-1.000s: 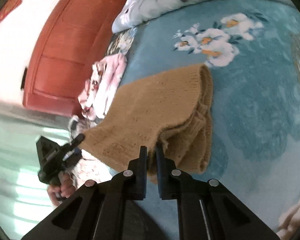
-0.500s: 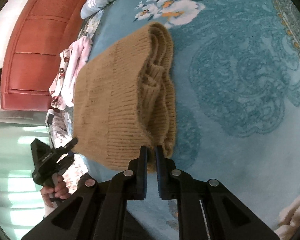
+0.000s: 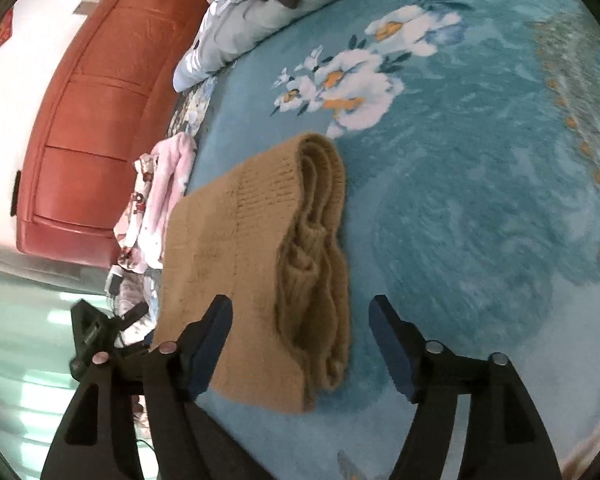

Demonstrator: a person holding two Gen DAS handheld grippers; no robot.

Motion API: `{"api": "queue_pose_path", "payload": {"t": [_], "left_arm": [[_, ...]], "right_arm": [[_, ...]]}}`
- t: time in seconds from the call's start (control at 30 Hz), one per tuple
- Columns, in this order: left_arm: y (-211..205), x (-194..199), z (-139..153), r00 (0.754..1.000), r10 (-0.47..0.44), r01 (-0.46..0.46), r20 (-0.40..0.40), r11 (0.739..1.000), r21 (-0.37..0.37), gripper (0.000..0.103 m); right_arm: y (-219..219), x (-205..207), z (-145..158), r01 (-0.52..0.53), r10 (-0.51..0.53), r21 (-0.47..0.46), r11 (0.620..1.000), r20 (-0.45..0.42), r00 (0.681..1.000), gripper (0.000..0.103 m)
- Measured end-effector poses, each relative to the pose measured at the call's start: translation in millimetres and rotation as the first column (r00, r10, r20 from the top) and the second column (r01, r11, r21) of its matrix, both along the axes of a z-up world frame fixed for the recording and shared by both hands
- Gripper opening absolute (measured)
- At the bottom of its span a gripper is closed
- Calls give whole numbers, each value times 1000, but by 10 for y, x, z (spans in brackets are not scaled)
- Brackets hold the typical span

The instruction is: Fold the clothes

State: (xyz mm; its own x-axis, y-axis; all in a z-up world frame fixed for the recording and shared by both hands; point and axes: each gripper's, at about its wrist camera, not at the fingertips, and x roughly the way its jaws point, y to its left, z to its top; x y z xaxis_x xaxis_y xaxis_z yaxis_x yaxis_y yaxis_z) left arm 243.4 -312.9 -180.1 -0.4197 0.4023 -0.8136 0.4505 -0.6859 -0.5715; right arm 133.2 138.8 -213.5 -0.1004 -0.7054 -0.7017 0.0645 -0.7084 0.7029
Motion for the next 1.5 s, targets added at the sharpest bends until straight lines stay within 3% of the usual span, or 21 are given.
{"api": "queue_pose_path", "payload": {"t": [0.2,0.37,0.57,0.8,1.07,1.2,1.37,1.5], "left_arm": [[127,-335,-181,994,-111,111,-5,994,13,78],[215,-429,-236,973,-228,227,-45,973,-24,81],[125,-471,-268,967,-247,250,-56,967,51,85],[53,-551,-279,979,-186,197,-84,969,151,84],[309,-533,-169,927,-372,374,-59,926,46,84],[243,-543,-176,937,-345,348,-49,935,74,84],[146,-516,-192,957,-285,289,-46,950,121,82],[192,-496,-197,962,-269,272,-44,957,102,81]], "right_arm": [[-254,-116,-149,-19,19,-7,1000,-15,1000,74],[-296,-108,-178,-47,46,-3,999,-61,997,76],[-273,-168,-224,-38,36,-44,998,-40,999,76],[-370,-284,-230,-59,57,-72,996,-25,998,77],[-327,-89,-252,-123,124,-78,989,2,992,75],[-425,-231,-286,-56,56,-103,993,-6,998,75],[-614,-318,-282,-48,46,-95,994,-25,999,75],[-548,-183,-312,-55,58,-122,991,23,998,64]]}}
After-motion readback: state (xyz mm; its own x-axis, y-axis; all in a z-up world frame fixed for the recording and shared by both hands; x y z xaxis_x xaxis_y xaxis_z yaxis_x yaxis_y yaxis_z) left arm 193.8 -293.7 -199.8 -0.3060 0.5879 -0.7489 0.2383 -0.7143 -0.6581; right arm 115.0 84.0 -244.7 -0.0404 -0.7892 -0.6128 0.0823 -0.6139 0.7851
